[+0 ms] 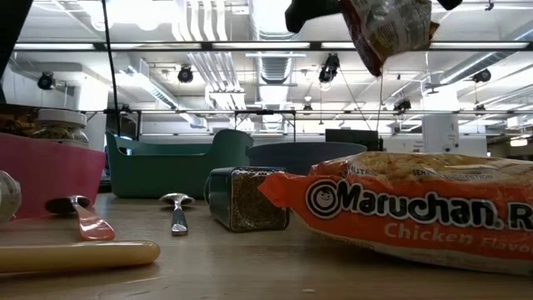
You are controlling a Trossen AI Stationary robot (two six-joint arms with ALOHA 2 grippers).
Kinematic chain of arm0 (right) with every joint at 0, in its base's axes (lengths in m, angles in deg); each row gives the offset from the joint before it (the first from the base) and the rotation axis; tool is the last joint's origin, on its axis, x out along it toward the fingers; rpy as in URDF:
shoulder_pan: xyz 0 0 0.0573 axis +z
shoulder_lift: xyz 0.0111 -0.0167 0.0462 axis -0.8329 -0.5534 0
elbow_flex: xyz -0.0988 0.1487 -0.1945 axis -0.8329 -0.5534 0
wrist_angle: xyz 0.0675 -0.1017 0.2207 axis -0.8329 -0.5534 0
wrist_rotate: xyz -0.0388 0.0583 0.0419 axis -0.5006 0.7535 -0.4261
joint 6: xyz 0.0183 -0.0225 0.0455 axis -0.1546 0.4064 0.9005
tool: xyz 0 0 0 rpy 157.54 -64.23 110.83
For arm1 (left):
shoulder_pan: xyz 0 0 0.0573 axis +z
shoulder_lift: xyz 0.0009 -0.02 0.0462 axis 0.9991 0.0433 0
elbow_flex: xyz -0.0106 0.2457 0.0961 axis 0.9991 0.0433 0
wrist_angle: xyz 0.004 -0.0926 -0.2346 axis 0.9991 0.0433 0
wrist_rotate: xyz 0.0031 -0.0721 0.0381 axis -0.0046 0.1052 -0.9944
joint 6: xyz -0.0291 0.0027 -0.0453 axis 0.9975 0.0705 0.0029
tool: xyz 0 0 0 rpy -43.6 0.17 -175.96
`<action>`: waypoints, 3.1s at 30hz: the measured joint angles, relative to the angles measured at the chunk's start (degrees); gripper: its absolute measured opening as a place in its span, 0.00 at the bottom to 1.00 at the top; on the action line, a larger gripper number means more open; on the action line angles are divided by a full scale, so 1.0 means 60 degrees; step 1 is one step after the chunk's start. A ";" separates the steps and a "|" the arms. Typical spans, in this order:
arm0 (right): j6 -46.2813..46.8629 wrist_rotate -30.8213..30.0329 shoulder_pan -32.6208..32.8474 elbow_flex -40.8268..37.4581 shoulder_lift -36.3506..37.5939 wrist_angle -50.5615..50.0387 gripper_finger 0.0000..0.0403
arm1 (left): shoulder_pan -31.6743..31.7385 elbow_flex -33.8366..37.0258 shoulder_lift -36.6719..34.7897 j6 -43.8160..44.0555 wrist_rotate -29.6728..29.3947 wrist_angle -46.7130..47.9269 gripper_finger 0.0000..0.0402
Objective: Pick & Place Food Item
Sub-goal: Put the red noodle pack into the green bin
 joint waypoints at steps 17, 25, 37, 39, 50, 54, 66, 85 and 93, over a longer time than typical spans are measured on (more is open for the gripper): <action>-0.0586 0.0096 -0.0058 0.0007 -0.0173 0.0864 0.02 | -0.0004 0.0007 0.0075 -0.0011 0.0245 0.0010 0.62; -0.0600 0.0232 -0.0058 0.0007 -0.0169 0.0890 0.02 | -0.0001 0.0007 0.0075 -0.0036 0.0244 -0.0042 0.33; -0.0498 0.0258 -0.0062 0.0004 -0.0169 0.0885 0.02 | 0.0018 0.0011 0.0073 -0.0035 0.0053 -0.0055 0.02; -0.0479 0.0258 -0.0062 0.0004 -0.0169 0.0883 0.02 | 0.0018 0.0011 0.0067 -0.0012 0.0018 -0.0047 0.02; 0.0333 0.0586 -0.0127 0.0004 -0.0187 0.0857 0.06 | 0.0018 -0.0001 -0.0007 0.0252 -0.0011 0.0671 0.01; 0.0421 0.0508 -0.0120 0.0000 -0.0249 0.0868 0.21 | 0.0025 -0.0041 -0.0048 0.0287 -0.0078 0.1238 0.01; 0.0424 -0.1131 -0.0472 -0.0018 -0.0599 0.0851 0.65 | 0.0224 -0.0036 -0.1259 0.0583 -0.2703 0.3301 0.01; 0.0457 -0.1340 -0.1027 -0.0018 -0.0657 0.0850 0.77 | 0.1605 0.0849 -0.2555 0.3962 -0.9266 0.8834 0.01; 0.0529 -0.1188 -0.1020 -0.0018 -0.0657 0.0846 0.77 | 0.1911 0.2644 -0.2555 0.4619 -0.9268 0.8560 0.01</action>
